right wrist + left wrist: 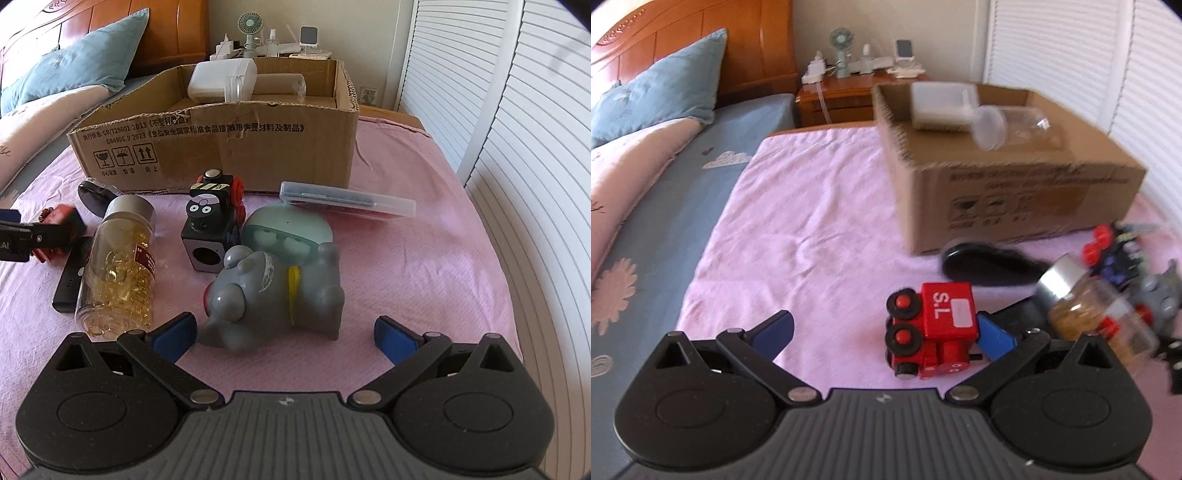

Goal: Organize rigid objects
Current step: 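Move the left tool to the red S.L train while the right tool approaches the grey elephant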

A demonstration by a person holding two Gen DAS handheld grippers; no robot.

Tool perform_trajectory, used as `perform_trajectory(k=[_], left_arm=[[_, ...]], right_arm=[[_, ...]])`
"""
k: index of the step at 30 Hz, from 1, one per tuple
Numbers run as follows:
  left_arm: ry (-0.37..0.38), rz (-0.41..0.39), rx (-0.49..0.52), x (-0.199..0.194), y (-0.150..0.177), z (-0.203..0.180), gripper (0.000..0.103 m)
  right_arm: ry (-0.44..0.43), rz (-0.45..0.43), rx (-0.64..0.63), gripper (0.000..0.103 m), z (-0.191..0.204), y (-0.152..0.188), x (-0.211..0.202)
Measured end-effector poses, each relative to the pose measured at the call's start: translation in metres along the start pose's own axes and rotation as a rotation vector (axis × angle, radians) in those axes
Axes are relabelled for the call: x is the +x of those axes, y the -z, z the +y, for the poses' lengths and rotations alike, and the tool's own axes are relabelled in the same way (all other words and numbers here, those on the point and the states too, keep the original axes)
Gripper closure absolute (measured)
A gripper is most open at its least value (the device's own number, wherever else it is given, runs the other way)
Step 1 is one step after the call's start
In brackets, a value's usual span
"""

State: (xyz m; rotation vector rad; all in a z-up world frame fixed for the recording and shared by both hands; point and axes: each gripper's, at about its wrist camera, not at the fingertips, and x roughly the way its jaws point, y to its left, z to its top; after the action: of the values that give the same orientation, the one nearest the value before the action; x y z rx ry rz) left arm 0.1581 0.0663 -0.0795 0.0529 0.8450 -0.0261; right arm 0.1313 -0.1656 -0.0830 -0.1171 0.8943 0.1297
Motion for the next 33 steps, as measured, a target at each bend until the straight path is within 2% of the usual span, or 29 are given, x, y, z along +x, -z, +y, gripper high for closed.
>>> perform_trajectory(k=[3,8,12,13,22,33], left_arm=[[-0.036,0.001,0.008,0.003,0.004,0.008,0.001],[-0.004,-0.007,-0.006,0.004,0.009,0.012,0.005],[0.048,-0.023,-0.026,0.002,0.01,0.008,0.021],[0.053,-0.027,-0.022,0.002,0.01,0.007,0.022],[0.055,-0.041,-0.023,0.005,0.009,0.003,0.021],[0.063,-0.044,-0.017,0.006,0.009,0.003,0.021]], right_arm=[[0.0,-0.008,0.0,0.0,-0.001,0.0,0.0],[0.001,-0.041,-0.003,0.0,0.0,0.005,-0.002],[-0.005,-0.07,-0.01,0.0,-0.001,0.01,-0.003],[-0.007,-0.073,-0.011,0.0,-0.001,0.01,-0.003],[-0.018,-0.095,-0.02,0.0,0.0,0.01,-0.001],[-0.084,-0.089,-0.087,0.0,-0.004,0.009,-0.001]])
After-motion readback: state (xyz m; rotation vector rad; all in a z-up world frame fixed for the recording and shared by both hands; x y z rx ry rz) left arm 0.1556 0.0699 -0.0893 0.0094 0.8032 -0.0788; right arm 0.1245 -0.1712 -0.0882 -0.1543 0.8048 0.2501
